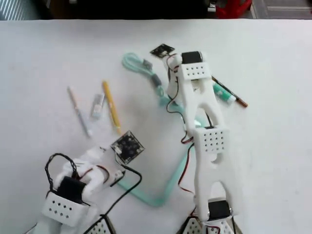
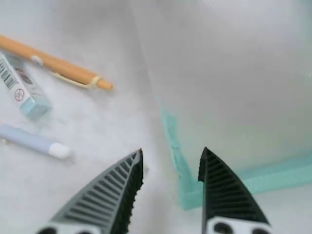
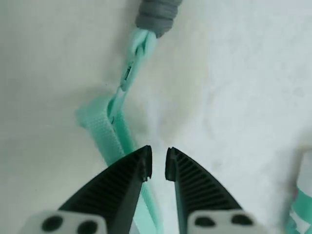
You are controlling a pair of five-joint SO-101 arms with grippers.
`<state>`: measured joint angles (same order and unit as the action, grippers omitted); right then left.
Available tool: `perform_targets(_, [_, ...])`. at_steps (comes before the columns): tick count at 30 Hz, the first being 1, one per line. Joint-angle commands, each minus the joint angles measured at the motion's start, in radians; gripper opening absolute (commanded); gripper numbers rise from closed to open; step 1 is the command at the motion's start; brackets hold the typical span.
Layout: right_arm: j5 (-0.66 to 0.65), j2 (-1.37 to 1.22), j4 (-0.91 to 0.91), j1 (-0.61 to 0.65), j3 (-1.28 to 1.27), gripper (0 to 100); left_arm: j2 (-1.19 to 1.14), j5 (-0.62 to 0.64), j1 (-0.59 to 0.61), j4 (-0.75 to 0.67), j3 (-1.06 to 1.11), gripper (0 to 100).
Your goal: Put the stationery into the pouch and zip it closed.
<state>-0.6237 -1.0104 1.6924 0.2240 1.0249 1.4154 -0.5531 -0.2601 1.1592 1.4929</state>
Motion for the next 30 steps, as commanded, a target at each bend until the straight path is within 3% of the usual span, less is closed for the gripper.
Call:
perform_targets(1, [-0.026, 0.064, 0.028, 0.019, 0.018, 3.3, -0.099, 0.014, -0.012, -0.054, -0.026, 20])
perform_targets(6, [-0.046, 0.217, 0.028, 0.05, -0.13, 1.9, -0.278, 0.014, -0.01, -0.114, -0.081, 20])
perform_targets(9, [-0.149, 0.329, 0.028, 0.09, -0.305, 2.0, -0.36, 0.018, -0.01, -0.14, -0.11, 20])
perform_targets(15, [-0.239, 0.536, 0.025, 0.067, -0.509, 2.4, -0.38, 0.083, 0.044, -0.153, -0.118, 20])
perform_targets(18, [-0.227, 0.549, 0.013, 0.028, -0.488, 5.6, -0.38, 0.084, 0.051, -0.152, -0.118, 20])
perform_targets(23, [-0.198, 0.484, 0.005, 0.05, -0.451, 27.2, -0.38, 0.1, 0.051, -0.147, -0.12, 20])
perform_targets(30, [-0.316, 0.303, 0.021, 0.122, -0.296, 24.7, -0.38, 0.124, 0.051, -0.15, -0.12, 20])
